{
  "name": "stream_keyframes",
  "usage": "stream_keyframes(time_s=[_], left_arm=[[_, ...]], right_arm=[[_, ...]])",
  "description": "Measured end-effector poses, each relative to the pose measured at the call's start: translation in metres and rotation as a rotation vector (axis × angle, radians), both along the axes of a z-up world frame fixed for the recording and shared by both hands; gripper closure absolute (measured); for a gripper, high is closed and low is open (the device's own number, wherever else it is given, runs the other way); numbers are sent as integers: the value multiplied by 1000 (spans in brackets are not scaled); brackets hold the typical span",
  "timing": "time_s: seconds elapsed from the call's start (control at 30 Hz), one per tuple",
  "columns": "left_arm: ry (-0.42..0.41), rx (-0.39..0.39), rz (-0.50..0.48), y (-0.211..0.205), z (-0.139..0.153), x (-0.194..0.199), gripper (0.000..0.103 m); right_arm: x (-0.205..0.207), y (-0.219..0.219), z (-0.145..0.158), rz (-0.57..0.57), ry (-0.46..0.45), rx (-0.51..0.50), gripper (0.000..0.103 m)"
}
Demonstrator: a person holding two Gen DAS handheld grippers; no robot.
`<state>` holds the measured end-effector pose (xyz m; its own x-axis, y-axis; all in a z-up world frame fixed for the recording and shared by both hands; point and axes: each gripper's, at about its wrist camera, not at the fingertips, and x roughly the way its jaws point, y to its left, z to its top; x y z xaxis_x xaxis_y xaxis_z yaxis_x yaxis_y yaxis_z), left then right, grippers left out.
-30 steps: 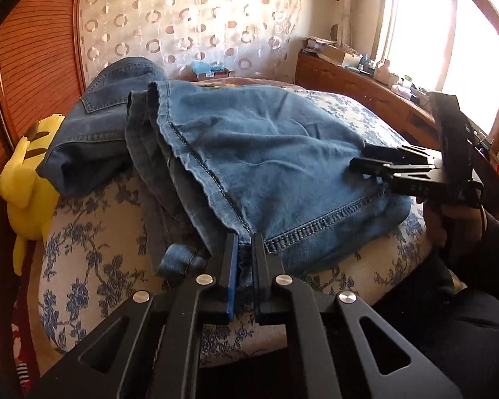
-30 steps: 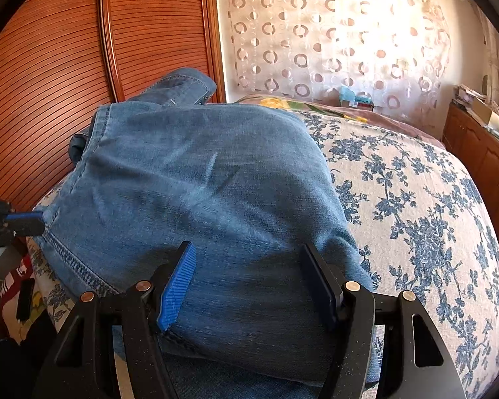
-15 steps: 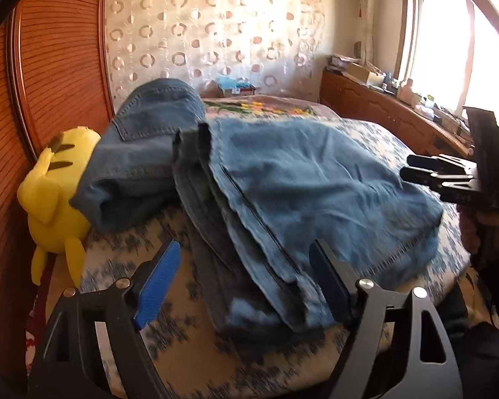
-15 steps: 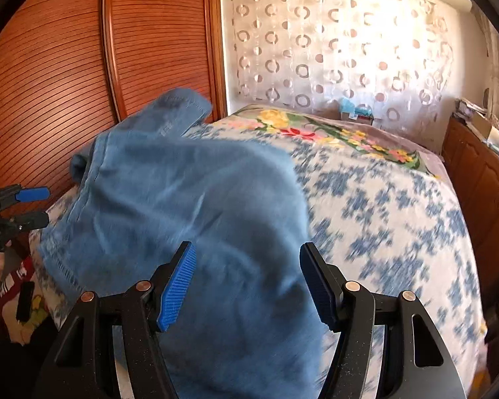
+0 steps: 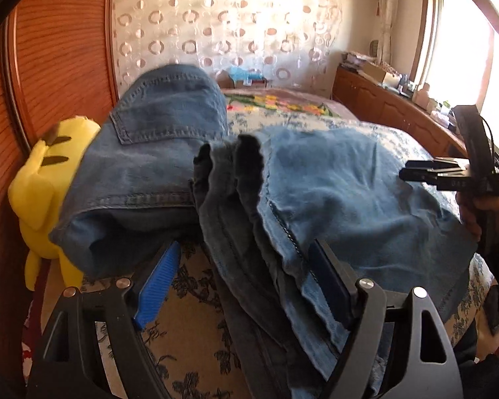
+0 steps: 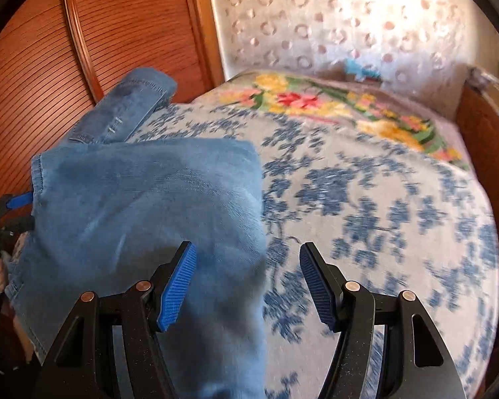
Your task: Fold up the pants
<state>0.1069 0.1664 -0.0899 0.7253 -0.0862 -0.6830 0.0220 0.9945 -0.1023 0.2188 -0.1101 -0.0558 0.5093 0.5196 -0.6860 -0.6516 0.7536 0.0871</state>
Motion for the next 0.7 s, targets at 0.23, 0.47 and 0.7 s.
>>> stream_keyframes(time_s=[0.23,0.47,0.7], left_arm=[[30,-48,-21,6,-12,8,28],[50,-66,-54,2,-18,10,42],[35,-54,-75,-8,-7,6,63]], right_arm=[[24,14,-10,47,68,5,59],[31,21,-14,57,92,20,90],[2,-4,3,37,13,101,96]])
